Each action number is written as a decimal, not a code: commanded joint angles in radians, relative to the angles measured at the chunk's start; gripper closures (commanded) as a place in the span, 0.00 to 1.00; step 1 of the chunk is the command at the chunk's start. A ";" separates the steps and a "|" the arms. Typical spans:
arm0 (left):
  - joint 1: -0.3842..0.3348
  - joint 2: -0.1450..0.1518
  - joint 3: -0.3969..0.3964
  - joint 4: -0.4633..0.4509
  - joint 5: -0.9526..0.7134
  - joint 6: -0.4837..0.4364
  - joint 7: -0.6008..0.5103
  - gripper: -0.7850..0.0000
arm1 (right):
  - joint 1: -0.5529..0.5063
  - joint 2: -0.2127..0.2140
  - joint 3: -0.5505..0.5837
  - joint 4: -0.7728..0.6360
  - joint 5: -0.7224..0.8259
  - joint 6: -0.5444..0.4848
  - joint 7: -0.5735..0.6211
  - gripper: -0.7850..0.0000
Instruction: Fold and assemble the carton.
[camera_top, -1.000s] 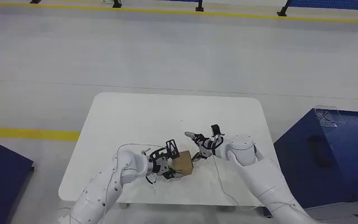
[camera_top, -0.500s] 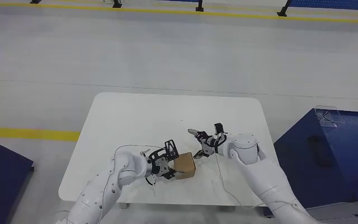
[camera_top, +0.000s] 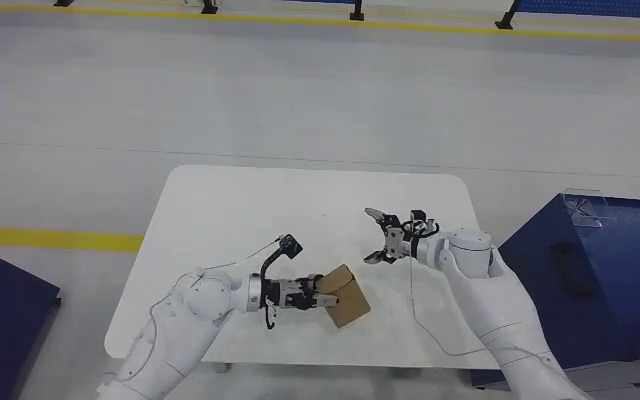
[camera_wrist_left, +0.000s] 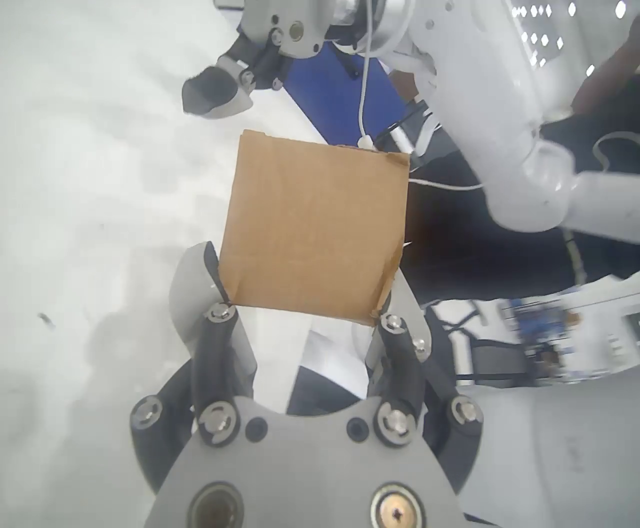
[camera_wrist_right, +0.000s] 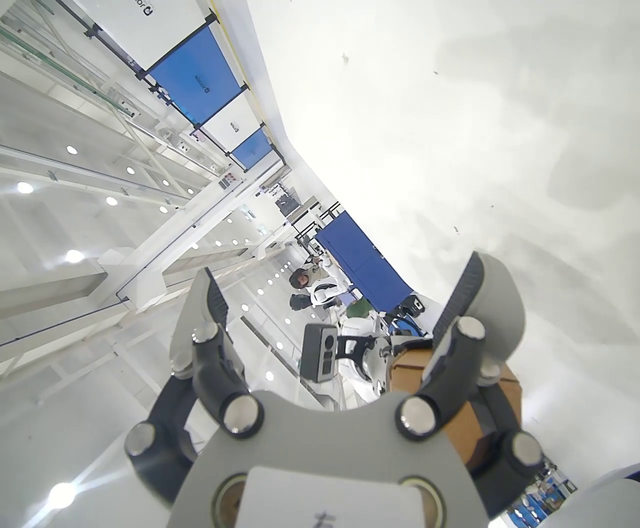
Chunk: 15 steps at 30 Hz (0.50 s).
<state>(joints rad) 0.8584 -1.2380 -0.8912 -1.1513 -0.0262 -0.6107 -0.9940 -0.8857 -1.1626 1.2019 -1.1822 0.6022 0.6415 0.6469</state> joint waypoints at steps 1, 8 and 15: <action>-0.044 -0.005 0.012 0.064 -0.046 0.065 -0.055 1.00 | -0.005 0.001 -0.004 -0.004 -0.004 0.000 -0.001 0.00; -0.123 -0.040 0.091 0.215 -0.044 0.165 -0.092 0.00 | -0.017 0.004 -0.004 -0.018 -0.007 0.009 -0.001 0.00; -0.151 -0.048 0.084 0.309 -0.039 0.125 -0.036 0.00 | -0.011 0.004 -0.018 -0.010 -0.015 0.020 0.003 0.00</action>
<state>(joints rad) 0.7090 -1.2889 -0.7982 -0.8504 -0.0733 -0.4752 -1.0455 -0.8961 -1.1582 1.1864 -1.1924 0.5868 0.6612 0.6487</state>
